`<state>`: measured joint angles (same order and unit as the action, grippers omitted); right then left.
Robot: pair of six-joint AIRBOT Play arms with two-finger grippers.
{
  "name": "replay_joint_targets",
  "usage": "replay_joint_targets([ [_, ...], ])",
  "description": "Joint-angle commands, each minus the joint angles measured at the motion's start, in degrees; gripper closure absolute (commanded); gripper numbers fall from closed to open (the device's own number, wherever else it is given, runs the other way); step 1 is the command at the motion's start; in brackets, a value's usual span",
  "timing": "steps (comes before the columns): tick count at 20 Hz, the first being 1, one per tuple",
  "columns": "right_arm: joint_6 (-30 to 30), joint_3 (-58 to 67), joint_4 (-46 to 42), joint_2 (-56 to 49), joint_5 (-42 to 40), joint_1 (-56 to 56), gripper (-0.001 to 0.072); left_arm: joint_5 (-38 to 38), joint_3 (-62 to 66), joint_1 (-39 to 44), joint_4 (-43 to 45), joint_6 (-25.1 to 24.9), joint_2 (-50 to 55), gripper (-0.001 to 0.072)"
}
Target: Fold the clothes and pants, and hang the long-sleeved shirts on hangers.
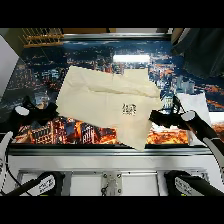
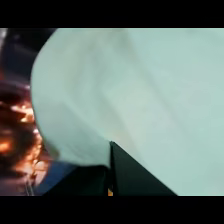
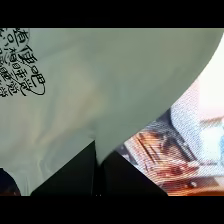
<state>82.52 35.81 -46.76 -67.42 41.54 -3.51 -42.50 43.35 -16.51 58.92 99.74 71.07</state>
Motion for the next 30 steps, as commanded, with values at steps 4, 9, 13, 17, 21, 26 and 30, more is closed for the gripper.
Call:
replay_joint_targets([
  [4, -0.22, 28.85, -10.21, 7.45, 17.35, -5.46, 0.0703, -6.16, 20.55, -1.57, -0.22, -2.03, -17.90, 0.0703],
  [9, -0.22, 53.37, -10.25, 18.05, 18.82, -6.75, 0.0703, -4.07, 37.11, -1.57, -0.48, -2.01, -34.07, 0.0703],
  [13, -0.20, 58.40, -10.36, 27.21, 12.76, -6.78, 0.0703, -1.33, 43.85, -1.57, -0.02, -2.01, -42.58, 0.0703],
  [17, 2.01, 58.40, -12.07, 32.57, 11.65, -6.75, 0.0704, -0.96, 46.27, -1.57, -0.02, -2.01, -45.66, 0.0703],
  [21, 7.13, 58.40, -13.97, 30.88, 17.38, -6.75, 0.0704, -4.02, 43.30, -1.57, -0.04, -2.01, -41.83, 0.0703],
  [26, 9.25, 57.88, -13.94, 17.16, 32.98, -6.69, 0.0704, -11.26, 33.29, 0.76, -0.39, -2.05, -28.22, 0.0702],
  [30, 9.22, 55.08, -15.69, -0.09, 37.05, -4.50, 0.0703, -9.55, 25.92, 6.80, 0.04, -3.56, -12.11, 0.0703],
])
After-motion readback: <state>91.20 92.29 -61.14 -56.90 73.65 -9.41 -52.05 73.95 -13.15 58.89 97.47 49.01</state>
